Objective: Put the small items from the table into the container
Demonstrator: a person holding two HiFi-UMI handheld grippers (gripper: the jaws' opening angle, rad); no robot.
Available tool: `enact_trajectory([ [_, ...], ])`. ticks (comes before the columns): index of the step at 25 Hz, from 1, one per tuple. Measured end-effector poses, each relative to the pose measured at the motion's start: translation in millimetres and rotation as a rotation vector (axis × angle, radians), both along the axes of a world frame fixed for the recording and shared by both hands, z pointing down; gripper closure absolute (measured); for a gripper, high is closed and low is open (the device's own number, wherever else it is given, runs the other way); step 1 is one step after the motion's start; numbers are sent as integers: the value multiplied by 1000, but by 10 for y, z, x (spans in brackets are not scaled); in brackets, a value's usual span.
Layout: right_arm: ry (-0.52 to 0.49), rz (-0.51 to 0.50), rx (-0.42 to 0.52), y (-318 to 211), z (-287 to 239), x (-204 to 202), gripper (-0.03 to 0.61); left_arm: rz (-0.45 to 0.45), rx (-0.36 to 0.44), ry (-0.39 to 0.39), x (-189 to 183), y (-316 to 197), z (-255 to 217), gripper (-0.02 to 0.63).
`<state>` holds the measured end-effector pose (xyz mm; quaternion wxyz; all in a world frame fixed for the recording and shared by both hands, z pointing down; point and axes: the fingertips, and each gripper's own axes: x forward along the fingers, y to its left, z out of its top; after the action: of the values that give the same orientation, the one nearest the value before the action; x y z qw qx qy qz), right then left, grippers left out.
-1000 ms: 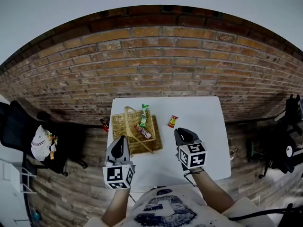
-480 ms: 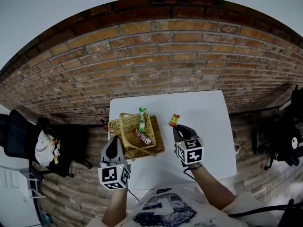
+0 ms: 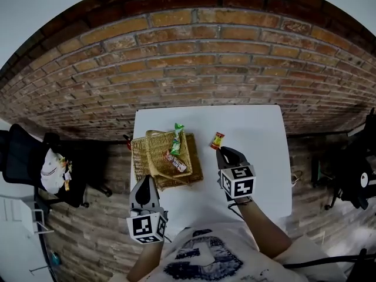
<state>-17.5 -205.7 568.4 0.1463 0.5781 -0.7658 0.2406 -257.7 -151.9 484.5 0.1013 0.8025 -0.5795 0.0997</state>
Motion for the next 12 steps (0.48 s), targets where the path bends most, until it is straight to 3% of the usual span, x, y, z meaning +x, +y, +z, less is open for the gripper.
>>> enact_trajectory([
  [7,4,-14,-1,147,3,5,528,33,-10,11,191,187,48,566],
  [12,7,-7,11,255,-69,56,528,107,-3,20,481,300,15,566],
])
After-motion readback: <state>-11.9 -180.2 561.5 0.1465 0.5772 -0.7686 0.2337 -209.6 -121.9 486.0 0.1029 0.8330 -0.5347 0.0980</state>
